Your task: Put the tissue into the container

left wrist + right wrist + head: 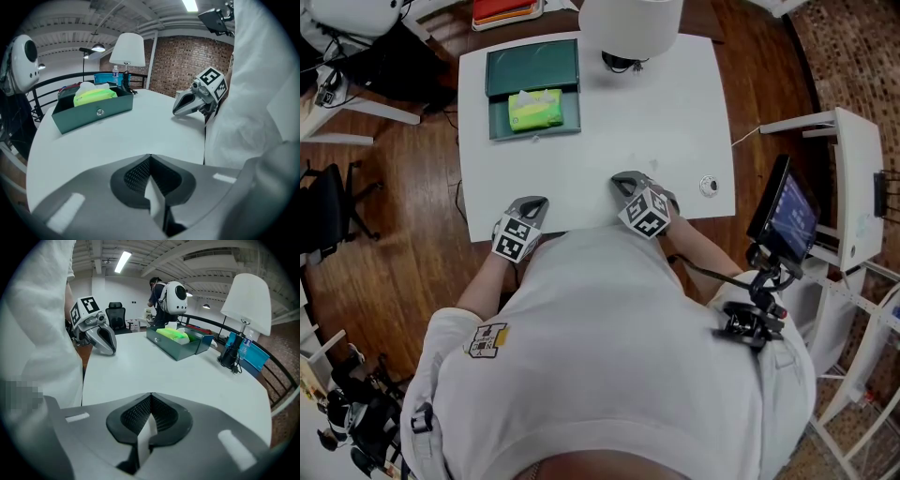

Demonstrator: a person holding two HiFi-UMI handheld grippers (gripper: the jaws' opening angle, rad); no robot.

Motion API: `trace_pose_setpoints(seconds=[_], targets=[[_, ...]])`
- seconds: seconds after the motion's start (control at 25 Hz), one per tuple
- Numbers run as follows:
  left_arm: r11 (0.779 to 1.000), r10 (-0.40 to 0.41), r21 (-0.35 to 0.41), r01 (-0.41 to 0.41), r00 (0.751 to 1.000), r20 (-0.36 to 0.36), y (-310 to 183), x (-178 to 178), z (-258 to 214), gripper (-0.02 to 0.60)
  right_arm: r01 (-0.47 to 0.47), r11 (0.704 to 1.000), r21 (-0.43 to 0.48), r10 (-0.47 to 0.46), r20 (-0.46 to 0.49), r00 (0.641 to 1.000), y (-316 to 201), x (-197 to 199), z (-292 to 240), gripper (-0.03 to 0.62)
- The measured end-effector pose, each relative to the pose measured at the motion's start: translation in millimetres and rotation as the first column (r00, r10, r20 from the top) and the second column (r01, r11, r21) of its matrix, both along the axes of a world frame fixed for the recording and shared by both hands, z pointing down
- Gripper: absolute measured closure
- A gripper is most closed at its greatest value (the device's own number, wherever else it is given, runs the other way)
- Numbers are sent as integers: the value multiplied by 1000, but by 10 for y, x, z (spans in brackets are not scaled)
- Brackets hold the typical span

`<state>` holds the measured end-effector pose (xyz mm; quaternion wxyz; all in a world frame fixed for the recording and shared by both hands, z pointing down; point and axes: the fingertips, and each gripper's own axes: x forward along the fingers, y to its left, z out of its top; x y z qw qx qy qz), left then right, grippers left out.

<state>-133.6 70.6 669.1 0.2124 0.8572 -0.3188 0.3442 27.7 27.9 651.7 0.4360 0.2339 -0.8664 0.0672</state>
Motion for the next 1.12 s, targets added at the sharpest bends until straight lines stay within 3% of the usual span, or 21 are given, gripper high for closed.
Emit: trace_pose_setpoints(seconds=[1.12], targets=[[1000, 6, 5, -6, 1000, 6, 48, 2, 71, 574, -8, 1000, 24, 8, -18, 1000, -31, 51, -10, 594]])
